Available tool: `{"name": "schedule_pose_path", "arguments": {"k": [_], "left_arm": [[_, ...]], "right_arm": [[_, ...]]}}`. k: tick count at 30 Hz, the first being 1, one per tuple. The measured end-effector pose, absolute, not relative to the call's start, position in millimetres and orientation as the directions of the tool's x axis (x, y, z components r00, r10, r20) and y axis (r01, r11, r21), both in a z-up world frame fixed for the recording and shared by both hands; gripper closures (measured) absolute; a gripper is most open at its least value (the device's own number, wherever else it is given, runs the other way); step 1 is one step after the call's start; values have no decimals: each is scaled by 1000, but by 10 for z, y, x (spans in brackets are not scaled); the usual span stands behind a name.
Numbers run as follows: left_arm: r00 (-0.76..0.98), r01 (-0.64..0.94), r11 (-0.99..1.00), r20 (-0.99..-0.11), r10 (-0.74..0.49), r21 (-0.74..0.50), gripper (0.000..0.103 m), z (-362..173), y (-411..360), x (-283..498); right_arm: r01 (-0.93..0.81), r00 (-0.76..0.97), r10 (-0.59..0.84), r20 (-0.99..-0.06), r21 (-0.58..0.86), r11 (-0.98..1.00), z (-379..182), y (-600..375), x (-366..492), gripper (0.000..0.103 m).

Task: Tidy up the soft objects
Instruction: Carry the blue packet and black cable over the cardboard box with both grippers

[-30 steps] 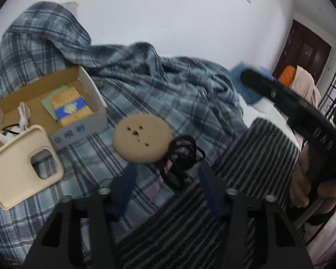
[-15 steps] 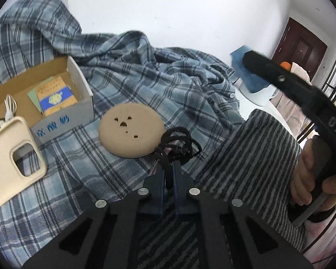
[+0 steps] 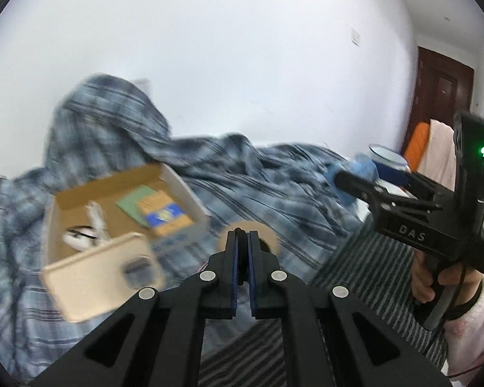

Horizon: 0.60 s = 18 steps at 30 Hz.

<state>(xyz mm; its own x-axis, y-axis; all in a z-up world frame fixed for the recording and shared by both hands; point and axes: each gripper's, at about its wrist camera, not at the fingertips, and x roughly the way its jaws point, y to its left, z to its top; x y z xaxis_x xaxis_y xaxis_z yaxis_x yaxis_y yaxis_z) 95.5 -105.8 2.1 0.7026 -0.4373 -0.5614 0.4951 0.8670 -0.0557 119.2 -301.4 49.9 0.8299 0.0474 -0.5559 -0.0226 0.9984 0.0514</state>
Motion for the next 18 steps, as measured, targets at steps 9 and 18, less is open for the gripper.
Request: {"name": "schedule_pose_path", "arguments": {"k": [9, 18], "left_arm": [[835, 328, 944, -456, -309, -40, 97, 227, -399, 714], [891, 211, 976, -401, -213, -51, 97, 21, -16, 655]], "right_arm": [[-109, 830, 148, -537, 103, 989, 665, -2640, 1158, 33], [-201, 814, 225, -535, 104, 974, 578, -2253, 1137, 33]]}}
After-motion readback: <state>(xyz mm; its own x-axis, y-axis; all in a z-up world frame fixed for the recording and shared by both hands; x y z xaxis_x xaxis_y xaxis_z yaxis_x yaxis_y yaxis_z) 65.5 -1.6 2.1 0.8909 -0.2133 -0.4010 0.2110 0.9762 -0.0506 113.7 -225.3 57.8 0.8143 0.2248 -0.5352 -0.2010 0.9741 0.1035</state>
